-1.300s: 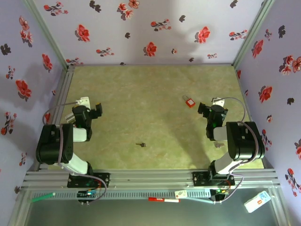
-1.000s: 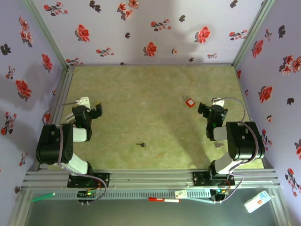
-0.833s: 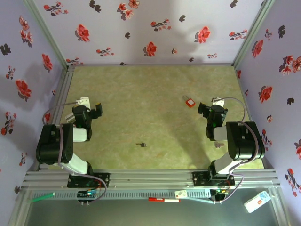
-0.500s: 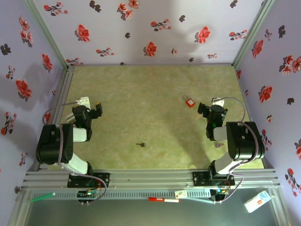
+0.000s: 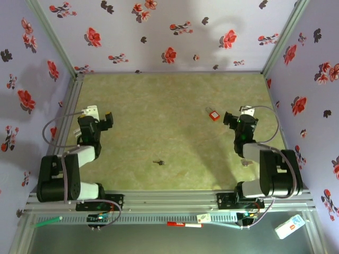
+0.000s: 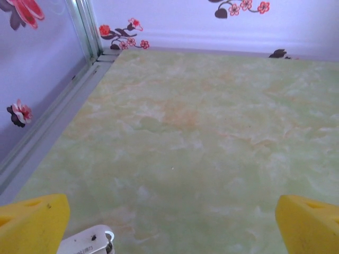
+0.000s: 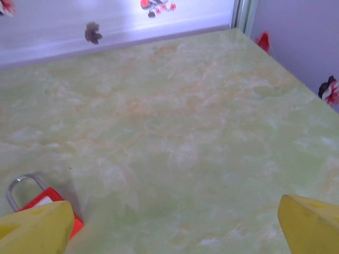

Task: Unlock with the key

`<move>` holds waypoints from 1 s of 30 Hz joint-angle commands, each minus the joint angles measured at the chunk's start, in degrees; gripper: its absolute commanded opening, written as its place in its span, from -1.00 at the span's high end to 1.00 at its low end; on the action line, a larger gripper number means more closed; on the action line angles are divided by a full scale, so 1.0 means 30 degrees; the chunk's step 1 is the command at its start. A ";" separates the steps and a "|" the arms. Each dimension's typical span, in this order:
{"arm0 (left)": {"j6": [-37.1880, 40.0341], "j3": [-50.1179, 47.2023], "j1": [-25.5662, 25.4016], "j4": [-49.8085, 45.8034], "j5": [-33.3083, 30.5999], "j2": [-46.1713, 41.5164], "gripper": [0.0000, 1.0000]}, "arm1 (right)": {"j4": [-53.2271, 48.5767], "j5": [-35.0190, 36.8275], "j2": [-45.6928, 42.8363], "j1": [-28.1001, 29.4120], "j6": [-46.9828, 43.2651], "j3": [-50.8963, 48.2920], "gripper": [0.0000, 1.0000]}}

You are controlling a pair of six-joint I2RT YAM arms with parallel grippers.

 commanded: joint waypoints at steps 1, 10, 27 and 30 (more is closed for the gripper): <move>-0.0747 0.1030 -0.0104 -0.2404 -0.0422 -0.1831 -0.99 | -0.4105 0.0404 -0.1869 0.0550 0.0639 0.1143 -0.98; -0.5531 0.5964 -0.1388 -1.1113 0.2571 -0.3552 -0.99 | -1.5995 0.0902 -0.5099 0.1209 0.5583 0.5582 -0.98; -0.8072 1.0131 -0.6055 -1.3673 0.4663 -0.0452 -0.99 | -2.7043 -0.1840 -0.4030 -0.1369 0.9393 1.0291 -0.97; -0.8284 1.0437 -0.6420 -1.3536 0.5127 -0.0214 -0.99 | -2.8376 -0.1895 -0.4003 -0.2092 1.0112 1.0301 -0.94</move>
